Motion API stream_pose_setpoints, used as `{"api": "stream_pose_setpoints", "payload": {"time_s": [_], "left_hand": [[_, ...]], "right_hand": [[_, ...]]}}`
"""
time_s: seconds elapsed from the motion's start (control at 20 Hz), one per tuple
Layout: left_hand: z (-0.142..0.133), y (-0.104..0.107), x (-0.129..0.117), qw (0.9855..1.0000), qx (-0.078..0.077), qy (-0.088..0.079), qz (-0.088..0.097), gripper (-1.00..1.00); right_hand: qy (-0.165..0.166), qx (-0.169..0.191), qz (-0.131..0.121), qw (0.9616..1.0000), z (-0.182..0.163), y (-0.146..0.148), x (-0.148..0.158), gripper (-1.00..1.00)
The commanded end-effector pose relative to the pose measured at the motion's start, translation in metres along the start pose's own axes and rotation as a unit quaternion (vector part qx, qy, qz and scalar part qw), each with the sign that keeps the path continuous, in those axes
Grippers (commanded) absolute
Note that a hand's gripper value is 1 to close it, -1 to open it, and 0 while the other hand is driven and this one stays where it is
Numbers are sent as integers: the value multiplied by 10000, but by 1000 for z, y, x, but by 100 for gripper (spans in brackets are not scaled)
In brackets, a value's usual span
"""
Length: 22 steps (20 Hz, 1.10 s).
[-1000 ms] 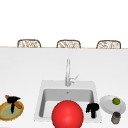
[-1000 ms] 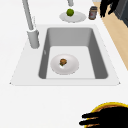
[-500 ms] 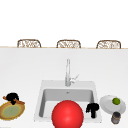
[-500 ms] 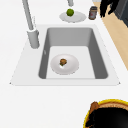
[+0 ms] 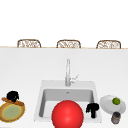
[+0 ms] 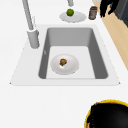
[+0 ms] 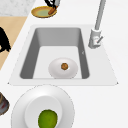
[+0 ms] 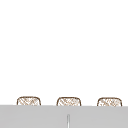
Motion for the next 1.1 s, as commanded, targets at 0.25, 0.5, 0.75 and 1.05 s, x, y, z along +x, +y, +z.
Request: {"api": "stream_pose_setpoints", "payload": {"time_s": [0.25, 0.5, 0.75, 1.05], "left_hand": [[-3, 12, 10, 9998, -94, 125, 109, 100], [-3, 20, 36, 9987, -246, 292, 330, -100], [-2, 20, 41, 9977, -52, 215, 635, -100], [2, 18, 35, 9922, -68, 137, 1238, -100]], "right_hand": [[0, 0, 0, 10000, 0, 0, 0, 0], [0, 0, 0, 10000, 0, 0, 0, 0], [0, 0, 0, 10000, 0, 0, 0, 0], [0, 0, 0, 10000, 0, 0, 0, 0]]}}
